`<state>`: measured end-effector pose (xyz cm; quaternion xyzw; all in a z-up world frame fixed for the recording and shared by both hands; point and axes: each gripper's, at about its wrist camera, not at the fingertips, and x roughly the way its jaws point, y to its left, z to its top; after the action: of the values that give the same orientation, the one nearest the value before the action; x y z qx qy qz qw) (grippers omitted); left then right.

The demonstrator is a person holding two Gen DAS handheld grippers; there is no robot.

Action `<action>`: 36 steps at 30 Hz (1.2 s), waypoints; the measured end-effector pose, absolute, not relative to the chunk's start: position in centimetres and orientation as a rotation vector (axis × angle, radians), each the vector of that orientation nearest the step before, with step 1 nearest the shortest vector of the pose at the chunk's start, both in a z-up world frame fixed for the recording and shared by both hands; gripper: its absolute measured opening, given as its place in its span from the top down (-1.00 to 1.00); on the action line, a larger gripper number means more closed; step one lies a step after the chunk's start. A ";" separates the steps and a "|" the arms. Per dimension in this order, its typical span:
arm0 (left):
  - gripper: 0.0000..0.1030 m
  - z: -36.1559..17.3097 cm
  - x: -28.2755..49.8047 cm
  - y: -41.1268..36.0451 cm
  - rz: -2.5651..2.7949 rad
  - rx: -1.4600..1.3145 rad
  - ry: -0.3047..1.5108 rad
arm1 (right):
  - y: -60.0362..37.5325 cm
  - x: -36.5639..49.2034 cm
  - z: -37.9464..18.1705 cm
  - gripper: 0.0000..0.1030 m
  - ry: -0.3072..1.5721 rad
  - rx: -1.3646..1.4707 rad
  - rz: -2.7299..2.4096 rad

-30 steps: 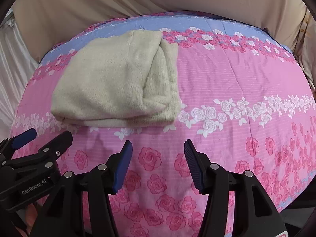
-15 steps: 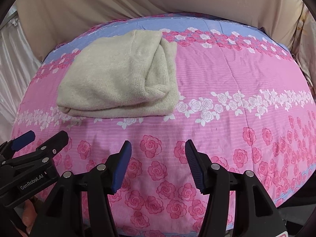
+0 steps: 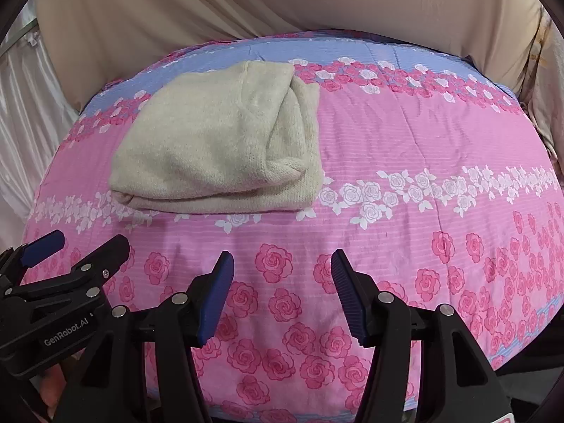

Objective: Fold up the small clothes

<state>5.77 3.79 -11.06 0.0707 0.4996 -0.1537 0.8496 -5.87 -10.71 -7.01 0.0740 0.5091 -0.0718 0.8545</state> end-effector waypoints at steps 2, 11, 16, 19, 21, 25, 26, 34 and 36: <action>-0.84 -11.0 5.7 3.7 -0.324 0.158 1.049 | -10.8 -5.8 -7.0 -0.09 1.070 0.159 -0.153; -0.84 -11.1 5.9 3.7 -0.320 0.153 1.063 | -10.7 -5.8 -7.0 -0.09 1.071 0.159 -0.153; -0.84 -11.2 5.8 3.7 -0.314 0.154 1.067 | -10.6 -5.7 -7.1 -0.09 1.072 0.158 -0.153; -0.84 -11.2 5.8 3.6 -0.309 0.155 1.068 | -10.6 -5.7 -7.1 -0.09 1.072 0.156 -0.152; -0.84 -11.2 5.8 3.7 -0.310 0.155 1.067 | -10.6 -5.7 -7.1 -0.09 1.071 0.156 -0.149; -0.84 -11.2 5.9 3.7 -0.308 0.158 1.067 | -10.6 -5.7 -7.1 -0.09 1.072 0.155 -0.151; -0.84 -11.2 5.8 3.6 -0.306 0.159 1.067 | -10.6 -5.7 -7.1 -0.09 1.073 0.156 -0.151; -0.91 -10.7 5.5 3.3 -0.306 0.167 1.038 | -11.4 -5.9 -7.3 -0.09 1.080 0.157 -0.156; -0.91 -10.8 5.6 3.2 -0.306 0.163 1.048 | -11.3 -5.9 -7.3 -0.09 1.083 0.155 -0.156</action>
<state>5.63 3.24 -10.79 0.0776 0.4979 -0.1453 0.8514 -5.92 -11.34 -7.34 0.0738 0.5145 -0.0742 0.8511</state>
